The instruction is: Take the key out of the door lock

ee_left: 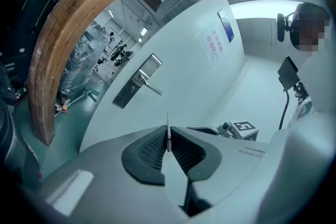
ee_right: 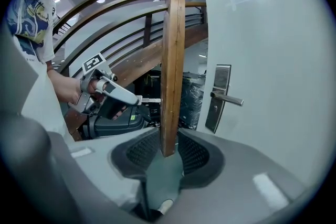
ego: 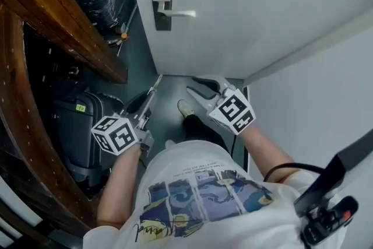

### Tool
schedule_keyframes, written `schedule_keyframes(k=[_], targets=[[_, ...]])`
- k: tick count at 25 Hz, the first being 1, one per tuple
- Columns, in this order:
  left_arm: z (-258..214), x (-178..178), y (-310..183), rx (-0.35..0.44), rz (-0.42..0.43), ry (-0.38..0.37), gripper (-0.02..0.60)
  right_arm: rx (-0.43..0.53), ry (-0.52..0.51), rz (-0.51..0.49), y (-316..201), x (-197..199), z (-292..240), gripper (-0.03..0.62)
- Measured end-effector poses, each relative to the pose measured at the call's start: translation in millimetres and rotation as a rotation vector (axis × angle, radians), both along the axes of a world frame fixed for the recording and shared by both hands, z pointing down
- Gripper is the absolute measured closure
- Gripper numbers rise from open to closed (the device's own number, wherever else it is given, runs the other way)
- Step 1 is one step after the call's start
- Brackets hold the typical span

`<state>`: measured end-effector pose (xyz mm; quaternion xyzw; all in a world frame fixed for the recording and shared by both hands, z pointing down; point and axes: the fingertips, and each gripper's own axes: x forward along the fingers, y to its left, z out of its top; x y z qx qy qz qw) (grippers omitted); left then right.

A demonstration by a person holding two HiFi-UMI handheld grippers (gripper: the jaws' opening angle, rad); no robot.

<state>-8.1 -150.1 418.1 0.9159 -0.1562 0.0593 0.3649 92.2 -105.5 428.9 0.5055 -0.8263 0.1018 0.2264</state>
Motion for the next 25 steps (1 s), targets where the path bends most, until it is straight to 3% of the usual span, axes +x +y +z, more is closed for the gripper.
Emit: schedule_keyframes(k=[11,25], targets=[[-8,-15,39,0.139,0.112,-0.118,0.555,0.02,-0.037,0.049,41,-31,-6,0.514],[-15,-18,56,0.19,0.162,-0.139,0.555,0.052,-0.038,0.078,61,-43,-23,0.523]])
